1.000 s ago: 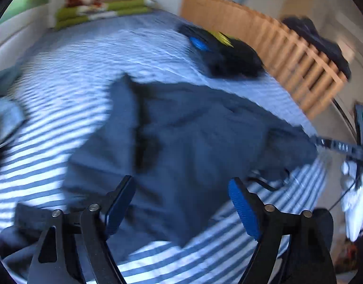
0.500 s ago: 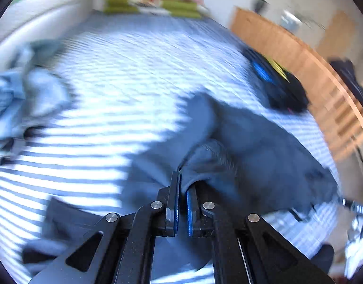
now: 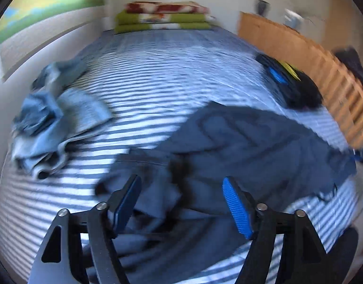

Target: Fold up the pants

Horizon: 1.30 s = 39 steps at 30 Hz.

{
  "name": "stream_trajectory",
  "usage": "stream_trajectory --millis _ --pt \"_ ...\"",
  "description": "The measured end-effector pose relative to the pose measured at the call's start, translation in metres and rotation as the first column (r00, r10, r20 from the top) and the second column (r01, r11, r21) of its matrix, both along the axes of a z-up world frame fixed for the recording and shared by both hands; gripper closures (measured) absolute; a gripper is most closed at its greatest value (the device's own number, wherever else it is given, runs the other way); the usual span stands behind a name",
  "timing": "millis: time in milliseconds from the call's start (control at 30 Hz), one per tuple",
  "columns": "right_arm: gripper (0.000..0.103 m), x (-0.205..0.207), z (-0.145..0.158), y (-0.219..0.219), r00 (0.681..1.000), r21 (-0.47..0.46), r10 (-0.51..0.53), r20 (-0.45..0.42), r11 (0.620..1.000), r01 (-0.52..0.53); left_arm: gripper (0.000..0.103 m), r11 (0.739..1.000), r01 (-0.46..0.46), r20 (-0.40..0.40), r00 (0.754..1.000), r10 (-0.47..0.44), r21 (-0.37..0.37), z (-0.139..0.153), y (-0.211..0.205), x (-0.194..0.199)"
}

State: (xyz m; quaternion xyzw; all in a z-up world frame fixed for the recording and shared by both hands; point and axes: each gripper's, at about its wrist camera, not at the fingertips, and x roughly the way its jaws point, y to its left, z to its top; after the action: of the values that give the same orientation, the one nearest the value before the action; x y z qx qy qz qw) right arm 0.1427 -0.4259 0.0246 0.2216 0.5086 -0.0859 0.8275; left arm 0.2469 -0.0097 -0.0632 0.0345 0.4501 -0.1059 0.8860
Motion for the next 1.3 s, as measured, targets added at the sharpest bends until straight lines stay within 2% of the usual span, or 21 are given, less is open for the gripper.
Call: stream_trajectory --millis 100,200,267,367,400,433,467,533,567,700,833,933,1000,1033,1100,1200,1300 --pt "0.053 -0.026 -0.003 -0.011 0.999 0.025 -0.040 -0.022 0.999 0.041 0.027 0.980 0.194 -0.052 0.980 -0.192 0.044 -0.023 -0.071 -0.012" --pt "0.053 -0.049 -0.007 -0.029 0.995 0.064 -0.098 -0.036 0.993 0.100 0.027 0.926 0.343 -0.077 0.939 -0.335 0.159 -0.050 -0.133 -0.032" --pt "0.053 -0.060 -0.008 -0.040 0.991 0.066 -0.124 -0.051 0.990 0.128 0.027 0.900 0.373 -0.093 0.928 -0.361 0.225 -0.067 -0.156 -0.037" --pt "0.052 -0.068 -0.006 -0.053 0.985 0.030 -0.167 -0.048 0.985 0.168 0.027 0.886 0.363 -0.119 0.932 -0.343 0.287 -0.088 -0.165 -0.033" --pt "0.052 -0.069 -0.006 -0.056 0.984 0.034 -0.170 -0.047 0.985 0.172 0.031 0.880 0.349 -0.116 0.937 -0.329 0.321 -0.094 -0.165 -0.030" --pt "0.052 -0.070 -0.007 -0.060 0.983 0.036 -0.176 -0.046 0.983 0.177 0.052 0.880 0.333 -0.113 0.943 -0.313 0.339 -0.098 -0.163 -0.025" --pt "0.052 -0.072 -0.007 -0.061 0.983 0.035 -0.178 -0.041 0.983 0.180 0.062 0.892 0.316 -0.121 0.949 -0.293 0.323 -0.099 -0.159 -0.020" --pt "0.049 -0.076 -0.010 -0.062 0.985 0.016 -0.171 -0.038 0.985 0.171 0.091 0.936 0.268 -0.143 0.960 -0.241 0.226 -0.094 -0.145 -0.005" --pt "0.047 -0.078 -0.012 -0.061 0.985 0.007 -0.165 -0.040 0.986 0.165 0.097 0.954 0.235 -0.144 0.967 -0.211 0.184 -0.088 -0.137 0.002" --pt "0.038 -0.078 -0.027 -0.051 0.991 -0.045 -0.109 -0.078 0.993 0.106 0.098 0.990 0.127 -0.100 0.988 -0.120 0.067 -0.056 -0.110 0.021" --pt "0.037 -0.060 -0.052 -0.040 0.988 -0.120 -0.078 -0.134 0.991 0.062 0.098 0.998 0.060 -0.043 0.997 -0.059 0.017 -0.022 -0.090 0.031" --pt "0.038 -0.041 -0.064 -0.039 0.985 -0.103 -0.105 -0.137 0.991 0.091 0.098 0.999 0.026 -0.009 1.000 -0.027 -0.022 0.003 -0.071 0.029" --pt "0.073 -0.033 -0.061 -0.033 0.990 -0.058 -0.089 -0.112 0.995 0.083 0.098 0.999 0.013 0.010 1.000 -0.013 -0.039 0.018 -0.061 0.028" --pt "0.088 -0.028 -0.058 -0.027 0.991 -0.039 -0.071 -0.111 0.997 0.067 0.098 0.999 0.006 0.021 1.000 -0.005 -0.033 0.024 -0.055 0.026" --pt "0.090 -0.024 -0.037 -0.011 0.997 -0.102 -0.046 -0.055 0.994 0.040 0.098 0.999 -0.011 0.054 0.998 0.013 -0.030 0.042 -0.041 0.019" --pt "0.092 -0.023 0.009 0.013 0.999 -0.202 0.007 0.047 0.979 0.003 0.098 0.997 -0.043 0.106 0.993 0.050 -0.059 0.070 -0.013 0.005" --pt "0.092 -0.029 0.064 0.028 0.987 -0.231 0.019 0.157 0.973 0.018 0.098 0.992 -0.073 0.177 0.980 0.090 -0.101 0.108 0.015 -0.020"
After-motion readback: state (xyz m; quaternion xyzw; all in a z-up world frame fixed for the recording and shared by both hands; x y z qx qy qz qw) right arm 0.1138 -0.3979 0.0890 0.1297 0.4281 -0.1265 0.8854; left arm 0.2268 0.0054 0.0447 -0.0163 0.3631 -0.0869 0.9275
